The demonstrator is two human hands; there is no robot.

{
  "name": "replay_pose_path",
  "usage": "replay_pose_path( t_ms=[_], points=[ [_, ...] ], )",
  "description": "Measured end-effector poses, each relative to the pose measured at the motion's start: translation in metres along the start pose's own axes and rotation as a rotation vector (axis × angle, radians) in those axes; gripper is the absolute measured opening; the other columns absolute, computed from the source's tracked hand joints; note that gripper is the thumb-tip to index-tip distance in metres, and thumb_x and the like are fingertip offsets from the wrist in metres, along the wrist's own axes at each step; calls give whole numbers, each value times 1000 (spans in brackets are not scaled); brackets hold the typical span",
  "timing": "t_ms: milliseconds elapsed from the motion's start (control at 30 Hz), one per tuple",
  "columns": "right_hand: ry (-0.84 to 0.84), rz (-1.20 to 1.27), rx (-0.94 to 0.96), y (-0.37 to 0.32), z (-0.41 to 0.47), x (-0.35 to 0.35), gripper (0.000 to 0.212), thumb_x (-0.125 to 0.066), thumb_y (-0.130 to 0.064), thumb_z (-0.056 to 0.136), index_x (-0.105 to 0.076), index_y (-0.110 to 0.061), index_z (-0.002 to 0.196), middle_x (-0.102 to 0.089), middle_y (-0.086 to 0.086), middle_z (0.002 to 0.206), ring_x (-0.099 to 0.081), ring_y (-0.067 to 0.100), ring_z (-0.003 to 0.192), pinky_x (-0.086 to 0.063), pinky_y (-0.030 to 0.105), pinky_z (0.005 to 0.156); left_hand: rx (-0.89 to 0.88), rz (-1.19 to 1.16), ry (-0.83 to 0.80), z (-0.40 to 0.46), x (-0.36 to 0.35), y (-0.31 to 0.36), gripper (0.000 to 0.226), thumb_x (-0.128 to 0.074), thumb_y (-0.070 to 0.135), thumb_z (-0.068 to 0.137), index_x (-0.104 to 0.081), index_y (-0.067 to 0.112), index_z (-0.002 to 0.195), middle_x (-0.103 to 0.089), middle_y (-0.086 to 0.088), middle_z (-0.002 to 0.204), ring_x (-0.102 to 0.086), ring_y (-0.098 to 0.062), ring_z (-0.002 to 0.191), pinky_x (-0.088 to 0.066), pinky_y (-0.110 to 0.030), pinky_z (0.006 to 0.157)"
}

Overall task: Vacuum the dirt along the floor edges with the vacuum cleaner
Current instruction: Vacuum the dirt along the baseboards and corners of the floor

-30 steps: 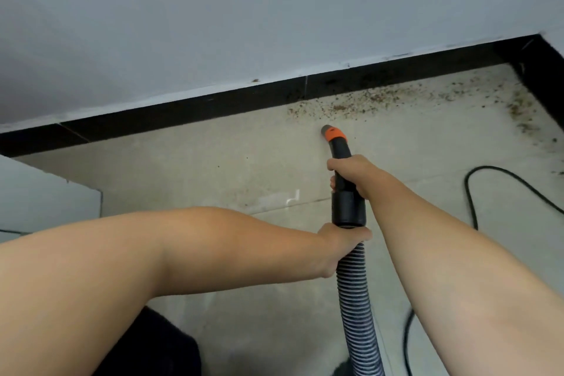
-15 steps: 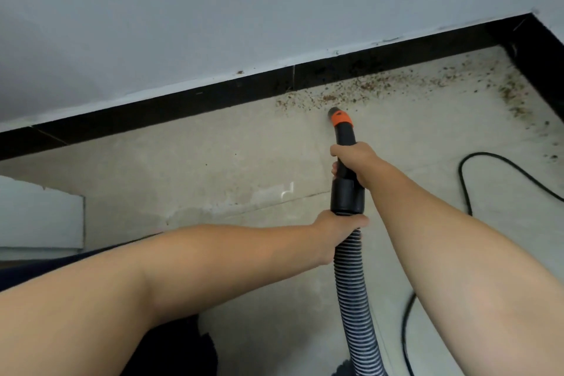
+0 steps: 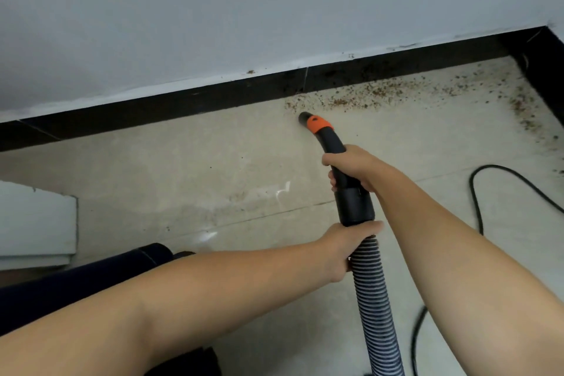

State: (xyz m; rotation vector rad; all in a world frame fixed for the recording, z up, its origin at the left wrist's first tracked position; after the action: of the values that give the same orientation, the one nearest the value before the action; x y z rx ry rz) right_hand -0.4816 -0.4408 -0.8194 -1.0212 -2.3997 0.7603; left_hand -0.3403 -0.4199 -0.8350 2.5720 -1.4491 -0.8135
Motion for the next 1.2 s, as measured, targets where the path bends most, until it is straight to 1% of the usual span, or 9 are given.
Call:
replay_pose_path(
  t_ms=[100, 167, 300, 400, 500, 667, 867, 1067, 1200],
  points=[
    [-106, -80, 11, -4, -1, -25, 20, -60, -10, 84, -50, -8, 101, -57, 7, 58, -55, 17, 43, -52, 29, 47, -65, -116, 30, 0, 5, -10, 28, -71, 18, 85, -64, 6, 109, -67, -7, 85, -64, -22, 80, -54, -35, 84],
    [-99, -73, 24, -4, 1, -29, 18, -59, -9, 84, -50, -9, 99, -57, 8, 58, -55, 16, 42, -51, 28, 47, -84, -140, 43, 1, 8, -11, 29, -71, 17, 85, -64, 4, 110, -68, -8, 83, -65, -21, 76, -56, -33, 77],
    [77, 54, 17, -1, 10, -1, 18, -59, -8, 84, -49, -6, 99, -56, 10, 58, -54, 18, 41, -51, 30, 47, -92, -34, 24, 6, 9, 1, 11, -67, 13, 85, -61, 8, 93, -64, -1, 61, -62, -13, 53, -55, -24, 59],
    [229, 119, 2, 3, 14, 34, 18, -60, -9, 84, -49, -3, 97, -55, 11, 57, -54, 19, 41, -51, 32, 49, -96, 26, -14, 8, -5, 14, 12, -70, 17, 85, -60, 11, 90, -63, -1, 62, -61, -13, 54, -54, -25, 60],
    [301, 155, -10, 2, 17, 58, 17, -60, -8, 85, -48, -4, 96, -54, 11, 58, -53, 20, 41, -51, 31, 49, -90, 47, -16, 13, -18, 27, 13, -71, 18, 85, -59, 13, 88, -62, -1, 64, -60, -13, 53, -53, -24, 58],
    [238, 130, -10, -9, 24, 64, 17, -60, -10, 86, -48, -6, 97, -55, 10, 60, -54, 20, 45, -52, 32, 52, -98, 31, -1, 20, -25, 38, 15, -70, 17, 86, -57, 12, 92, -59, -4, 69, -57, -15, 57, -52, -23, 56],
    [159, 59, -1, -12, 23, 37, 16, -59, -9, 85, -49, -6, 97, -56, 10, 60, -55, 19, 44, -52, 32, 50, -94, -31, 8, 14, -14, 29, 17, -70, 16, 86, -57, 10, 95, -59, -3, 64, -57, -13, 51, -52, -20, 52],
    [68, 65, 2, -9, 14, 30, 14, -59, -8, 85, -49, -7, 94, -55, 9, 57, -54, 16, 40, -52, 28, 45, -75, -42, -2, 10, -18, 20, 14, -71, 15, 84, -58, 11, 89, -60, -2, 62, -58, -13, 50, -53, -20, 52],
    [134, 104, -14, 1, 7, 48, 14, -59, -9, 86, -49, -6, 96, -55, 9, 58, -53, 17, 41, -51, 29, 46, -69, -18, -20, 8, -27, 17, 14, -71, 16, 85, -59, 13, 90, -60, -2, 66, -58, -13, 52, -53, -21, 53]
  ],
)
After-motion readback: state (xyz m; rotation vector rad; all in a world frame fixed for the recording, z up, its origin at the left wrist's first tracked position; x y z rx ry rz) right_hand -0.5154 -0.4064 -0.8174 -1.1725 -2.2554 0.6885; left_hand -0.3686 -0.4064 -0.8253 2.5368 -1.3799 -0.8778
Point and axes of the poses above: each hand's wrist, its own z-axis towards the middle knuckle, its own x-axis out of the back of the hand, y = z × x, the point moved 6 cm from there along z, towards the middle knuckle
